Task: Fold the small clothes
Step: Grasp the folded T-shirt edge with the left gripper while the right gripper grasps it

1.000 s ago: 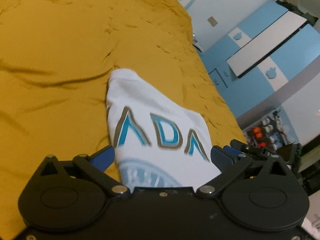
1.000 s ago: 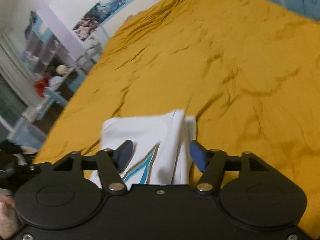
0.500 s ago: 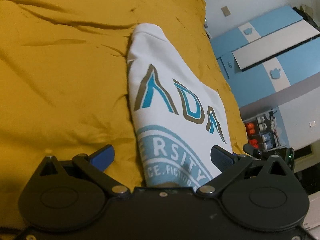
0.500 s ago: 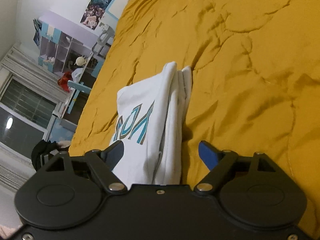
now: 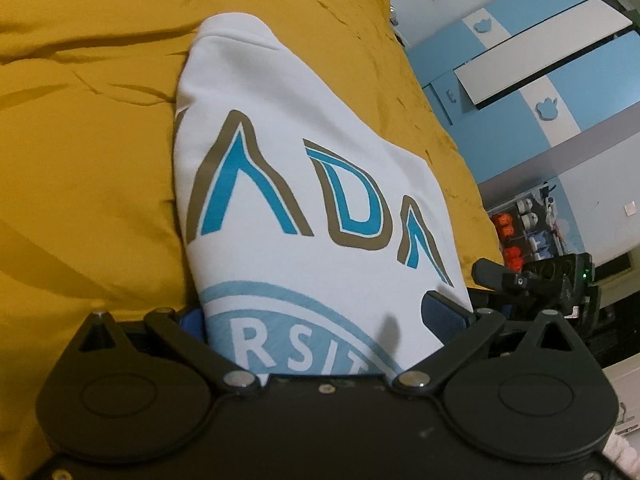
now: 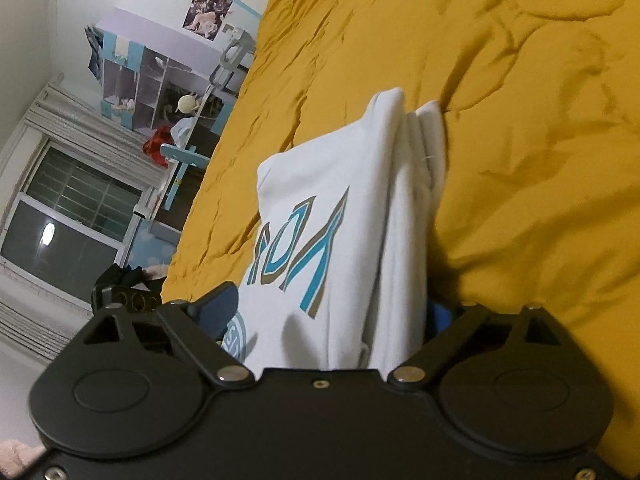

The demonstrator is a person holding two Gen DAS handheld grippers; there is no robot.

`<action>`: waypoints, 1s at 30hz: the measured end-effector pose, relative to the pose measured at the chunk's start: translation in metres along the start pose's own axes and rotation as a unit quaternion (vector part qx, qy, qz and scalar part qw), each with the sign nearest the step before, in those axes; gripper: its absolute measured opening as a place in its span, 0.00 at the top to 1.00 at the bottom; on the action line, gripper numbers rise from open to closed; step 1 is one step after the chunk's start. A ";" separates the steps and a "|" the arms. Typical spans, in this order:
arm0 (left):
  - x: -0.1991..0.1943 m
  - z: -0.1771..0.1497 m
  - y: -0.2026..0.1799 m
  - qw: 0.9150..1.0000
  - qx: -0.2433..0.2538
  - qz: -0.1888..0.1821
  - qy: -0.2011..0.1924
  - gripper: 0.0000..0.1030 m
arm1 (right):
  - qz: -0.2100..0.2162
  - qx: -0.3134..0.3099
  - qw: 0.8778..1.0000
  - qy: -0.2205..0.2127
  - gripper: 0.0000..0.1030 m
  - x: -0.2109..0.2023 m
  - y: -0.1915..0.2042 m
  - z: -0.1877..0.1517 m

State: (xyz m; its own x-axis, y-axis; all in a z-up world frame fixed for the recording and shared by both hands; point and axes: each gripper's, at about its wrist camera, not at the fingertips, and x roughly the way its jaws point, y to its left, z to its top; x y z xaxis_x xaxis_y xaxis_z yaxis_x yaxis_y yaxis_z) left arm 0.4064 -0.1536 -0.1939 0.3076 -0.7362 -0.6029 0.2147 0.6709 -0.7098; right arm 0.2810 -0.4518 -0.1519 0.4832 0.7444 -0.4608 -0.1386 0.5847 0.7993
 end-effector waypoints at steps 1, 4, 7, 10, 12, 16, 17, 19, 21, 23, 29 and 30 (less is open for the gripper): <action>0.001 0.000 -0.001 1.000 0.001 0.001 0.001 0.00 | -0.003 -0.003 1.000 0.002 0.07 0.002 0.001 0.000; 0.003 0.001 -0.001 1.000 0.003 0.001 0.001 0.00 | -0.008 -0.011 1.000 0.004 0.07 0.002 0.001 -0.001; 0.004 0.001 -0.003 1.000 0.006 0.005 0.003 0.00 | -0.023 -0.021 1.000 0.000 0.17 0.003 0.005 -0.001; 0.005 -0.001 -0.009 0.999 0.021 0.025 0.004 0.17 | -0.049 -0.034 0.998 0.002 0.43 0.006 0.007 -0.002; 0.006 -0.002 -0.012 0.999 0.033 0.042 0.006 0.29 | -0.050 -0.035 0.998 -0.002 0.49 0.007 0.007 -0.003; 0.004 -0.001 -0.011 0.998 0.027 0.050 0.004 0.42 | -0.054 -0.031 0.998 -0.009 0.54 0.004 0.006 -0.004; 0.003 0.000 -0.011 0.998 0.022 0.052 0.002 0.48 | -0.056 -0.030 0.998 -0.012 0.56 0.003 0.007 -0.004; 0.000 0.000 -0.010 0.999 0.011 0.053 -0.002 0.58 | -0.059 -0.028 0.998 -0.018 0.59 0.000 0.008 -0.004; -0.006 0.002 -0.008 0.999 -0.005 0.049 -0.008 0.68 | -0.063 -0.029 0.997 -0.027 0.66 -0.003 0.013 -0.004; -0.016 0.003 -0.008 0.999 -0.021 0.043 -0.017 0.75 | -0.064 -0.029 0.997 -0.036 0.71 -0.008 0.019 -0.004; -0.047 0.009 -0.032 0.999 0.012 0.039 -0.031 0.78 | -0.063 -0.060 0.995 -0.053 0.76 -0.018 0.061 -0.001; -0.055 0.010 -0.035 0.998 0.017 0.041 -0.036 0.78 | -0.061 -0.065 0.994 -0.056 0.76 -0.019 0.069 -0.001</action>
State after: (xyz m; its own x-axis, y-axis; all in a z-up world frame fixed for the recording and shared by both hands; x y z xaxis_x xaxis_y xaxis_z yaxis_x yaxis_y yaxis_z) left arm 0.3913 -0.1356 -0.1320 0.3901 -0.6720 -0.6295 0.2181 0.7317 -0.6458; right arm 0.2619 -0.4253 -0.0887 0.5952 0.6296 -0.4994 -0.1799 0.7100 0.6808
